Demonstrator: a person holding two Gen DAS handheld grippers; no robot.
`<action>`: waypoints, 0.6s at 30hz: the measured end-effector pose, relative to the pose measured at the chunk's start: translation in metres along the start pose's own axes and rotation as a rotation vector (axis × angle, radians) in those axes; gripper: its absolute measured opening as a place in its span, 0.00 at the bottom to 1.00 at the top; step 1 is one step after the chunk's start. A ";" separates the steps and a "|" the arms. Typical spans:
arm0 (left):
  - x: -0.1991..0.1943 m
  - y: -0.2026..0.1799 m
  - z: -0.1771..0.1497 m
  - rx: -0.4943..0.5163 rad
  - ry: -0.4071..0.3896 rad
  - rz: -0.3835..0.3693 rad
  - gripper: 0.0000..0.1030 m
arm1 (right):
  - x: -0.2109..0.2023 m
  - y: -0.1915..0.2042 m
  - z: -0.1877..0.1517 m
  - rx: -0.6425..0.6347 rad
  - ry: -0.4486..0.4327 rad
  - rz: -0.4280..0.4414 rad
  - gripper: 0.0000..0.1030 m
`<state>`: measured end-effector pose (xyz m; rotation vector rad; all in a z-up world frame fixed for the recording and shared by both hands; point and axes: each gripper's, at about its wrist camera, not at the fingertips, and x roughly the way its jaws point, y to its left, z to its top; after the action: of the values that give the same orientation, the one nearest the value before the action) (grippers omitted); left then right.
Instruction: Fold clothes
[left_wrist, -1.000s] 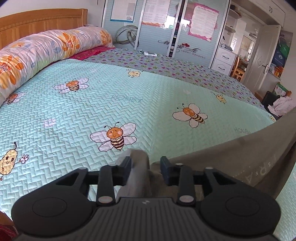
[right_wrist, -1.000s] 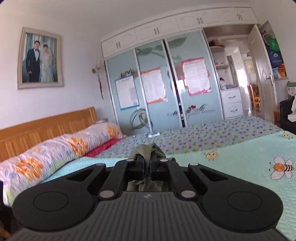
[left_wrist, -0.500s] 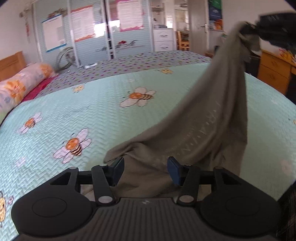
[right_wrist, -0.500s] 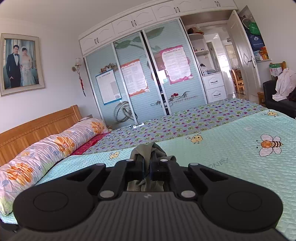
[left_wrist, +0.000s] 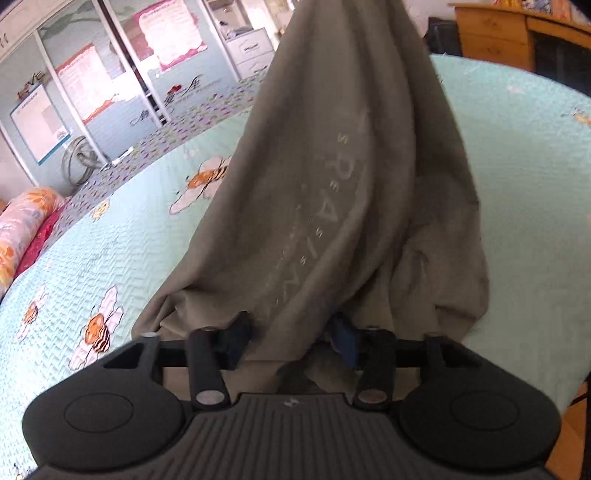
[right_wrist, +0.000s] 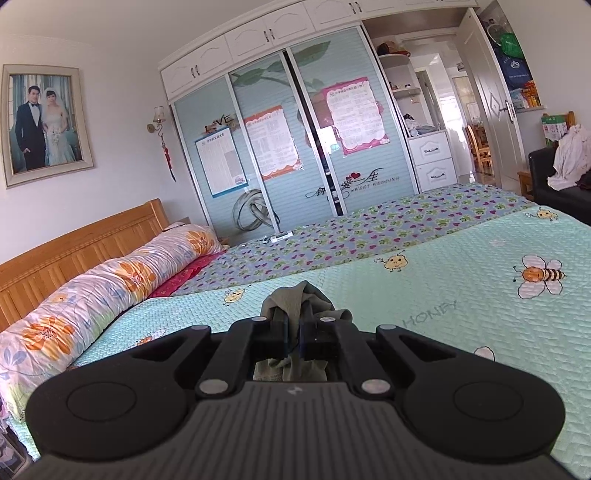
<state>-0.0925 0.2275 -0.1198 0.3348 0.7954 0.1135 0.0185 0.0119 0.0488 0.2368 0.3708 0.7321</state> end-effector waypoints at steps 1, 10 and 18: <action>0.001 0.005 -0.001 -0.036 0.008 0.017 0.04 | 0.000 -0.003 -0.001 0.003 0.001 -0.008 0.04; -0.095 0.106 0.037 -0.400 -0.272 0.076 0.04 | 0.011 -0.033 -0.021 0.000 0.068 -0.129 0.04; -0.182 0.153 0.084 -0.490 -0.501 0.020 0.04 | -0.009 -0.028 -0.009 0.013 -0.006 -0.074 0.04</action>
<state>-0.1553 0.3096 0.1098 -0.0968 0.2504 0.2276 0.0257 -0.0132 0.0333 0.2358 0.3770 0.6563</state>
